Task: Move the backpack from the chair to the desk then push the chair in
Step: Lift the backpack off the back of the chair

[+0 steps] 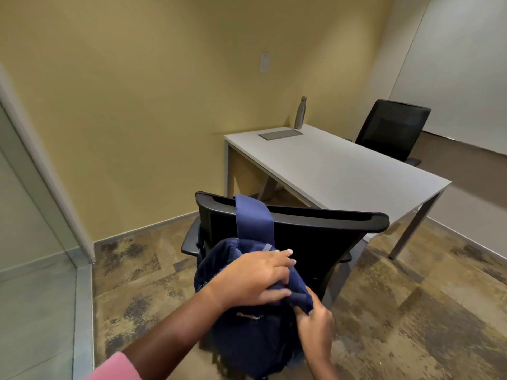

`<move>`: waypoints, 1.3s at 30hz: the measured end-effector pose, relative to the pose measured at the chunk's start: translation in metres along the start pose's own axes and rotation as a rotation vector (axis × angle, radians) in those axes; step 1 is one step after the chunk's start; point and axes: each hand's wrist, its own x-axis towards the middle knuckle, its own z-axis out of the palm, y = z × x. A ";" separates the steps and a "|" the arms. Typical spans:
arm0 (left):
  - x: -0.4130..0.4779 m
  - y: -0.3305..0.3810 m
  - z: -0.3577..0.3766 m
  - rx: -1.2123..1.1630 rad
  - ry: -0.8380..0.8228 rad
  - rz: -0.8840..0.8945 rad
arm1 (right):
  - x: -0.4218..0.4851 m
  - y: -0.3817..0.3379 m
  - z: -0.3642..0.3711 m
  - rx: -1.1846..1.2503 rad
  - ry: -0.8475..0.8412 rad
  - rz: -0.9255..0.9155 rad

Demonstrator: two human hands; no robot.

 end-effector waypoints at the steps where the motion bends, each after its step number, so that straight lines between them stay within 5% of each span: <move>1: 0.004 -0.004 -0.009 -0.029 0.122 -0.006 | 0.002 0.000 0.000 0.029 0.018 0.015; 4: 0.022 -0.023 -0.037 -0.037 0.371 -0.084 | 0.006 0.004 0.002 0.066 0.028 0.049; 10: 0.058 -0.068 -0.038 0.030 -0.049 -0.270 | 0.012 0.012 0.003 0.042 0.024 0.074; 17: 0.058 -0.094 -0.042 -0.053 -0.016 -0.392 | 0.005 0.002 -0.007 -0.089 0.018 -0.047; 23: 0.026 -0.114 -0.047 -0.224 0.119 -0.478 | -0.004 -0.026 -0.010 -0.077 0.052 -0.191; 34: -0.017 -0.144 -0.060 0.081 0.306 -0.602 | 0.007 -0.075 -0.021 0.046 0.117 -0.344; 39: -0.042 -0.136 -0.047 -0.139 0.441 -0.716 | 0.013 -0.087 -0.025 0.095 0.123 -0.389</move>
